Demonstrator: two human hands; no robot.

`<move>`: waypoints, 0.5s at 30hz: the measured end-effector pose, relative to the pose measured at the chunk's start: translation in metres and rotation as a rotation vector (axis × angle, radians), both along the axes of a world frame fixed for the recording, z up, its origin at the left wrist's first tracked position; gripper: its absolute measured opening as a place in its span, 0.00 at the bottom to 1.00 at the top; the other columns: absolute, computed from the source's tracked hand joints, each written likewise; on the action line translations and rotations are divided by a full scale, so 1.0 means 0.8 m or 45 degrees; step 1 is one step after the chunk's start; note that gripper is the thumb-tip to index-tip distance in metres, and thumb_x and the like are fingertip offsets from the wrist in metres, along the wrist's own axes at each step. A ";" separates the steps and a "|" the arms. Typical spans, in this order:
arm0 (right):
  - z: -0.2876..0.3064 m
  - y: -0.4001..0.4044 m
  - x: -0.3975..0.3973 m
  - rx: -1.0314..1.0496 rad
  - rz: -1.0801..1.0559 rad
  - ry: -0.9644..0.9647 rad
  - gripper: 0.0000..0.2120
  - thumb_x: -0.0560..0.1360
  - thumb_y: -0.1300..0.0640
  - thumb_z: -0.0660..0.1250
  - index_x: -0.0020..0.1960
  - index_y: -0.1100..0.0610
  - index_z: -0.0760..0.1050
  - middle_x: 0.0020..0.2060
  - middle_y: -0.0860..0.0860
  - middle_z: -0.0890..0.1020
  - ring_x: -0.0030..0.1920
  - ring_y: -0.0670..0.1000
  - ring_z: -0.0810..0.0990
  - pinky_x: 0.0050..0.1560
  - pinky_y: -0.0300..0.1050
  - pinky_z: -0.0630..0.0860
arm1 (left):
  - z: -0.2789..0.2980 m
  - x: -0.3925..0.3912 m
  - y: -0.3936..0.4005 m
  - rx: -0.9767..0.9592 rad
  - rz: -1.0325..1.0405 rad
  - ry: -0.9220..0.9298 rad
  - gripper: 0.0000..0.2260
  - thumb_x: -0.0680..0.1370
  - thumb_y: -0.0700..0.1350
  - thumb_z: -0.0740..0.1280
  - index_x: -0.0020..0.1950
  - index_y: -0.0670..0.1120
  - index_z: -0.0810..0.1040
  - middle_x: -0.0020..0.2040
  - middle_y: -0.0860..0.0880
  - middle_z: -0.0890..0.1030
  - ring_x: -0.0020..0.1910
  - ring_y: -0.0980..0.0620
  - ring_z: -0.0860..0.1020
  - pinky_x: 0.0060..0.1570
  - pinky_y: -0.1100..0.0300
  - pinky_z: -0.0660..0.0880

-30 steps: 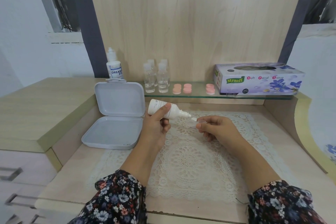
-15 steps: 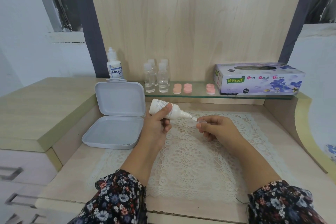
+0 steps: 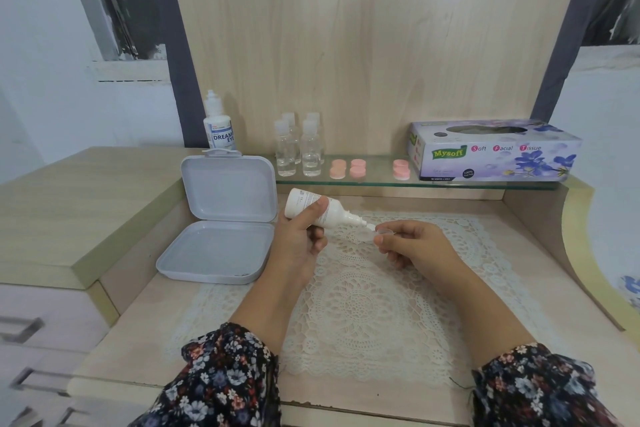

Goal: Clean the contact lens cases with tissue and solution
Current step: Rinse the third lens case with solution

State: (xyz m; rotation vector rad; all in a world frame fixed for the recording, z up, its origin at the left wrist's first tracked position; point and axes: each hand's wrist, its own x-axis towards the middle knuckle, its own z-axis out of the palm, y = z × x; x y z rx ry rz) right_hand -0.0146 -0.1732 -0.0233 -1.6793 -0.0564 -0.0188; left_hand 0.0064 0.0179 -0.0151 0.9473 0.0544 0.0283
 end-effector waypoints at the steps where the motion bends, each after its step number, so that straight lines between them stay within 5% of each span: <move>1: 0.000 0.000 0.000 0.000 -0.001 -0.001 0.07 0.71 0.61 0.74 0.50 0.58 0.82 0.35 0.54 0.83 0.31 0.48 0.77 0.35 0.40 0.76 | 0.000 0.000 0.000 0.003 -0.002 0.000 0.17 0.70 0.41 0.73 0.56 0.42 0.71 0.36 0.47 0.78 0.24 0.57 0.66 0.20 0.66 0.63; 8: 0.000 0.000 -0.001 0.018 -0.006 0.005 0.07 0.71 0.62 0.74 0.49 0.58 0.82 0.34 0.54 0.82 0.31 0.48 0.76 0.35 0.40 0.75 | 0.002 -0.002 -0.001 0.018 0.003 0.007 0.11 0.72 0.39 0.72 0.48 0.44 0.72 0.37 0.47 0.77 0.26 0.56 0.66 0.20 0.66 0.62; 15: -0.001 0.000 -0.001 0.002 -0.002 -0.005 0.07 0.71 0.60 0.74 0.48 0.56 0.83 0.34 0.53 0.82 0.31 0.48 0.76 0.35 0.41 0.74 | 0.000 0.000 -0.002 0.012 0.013 0.028 0.10 0.74 0.41 0.71 0.52 0.41 0.75 0.35 0.47 0.78 0.25 0.56 0.66 0.20 0.66 0.63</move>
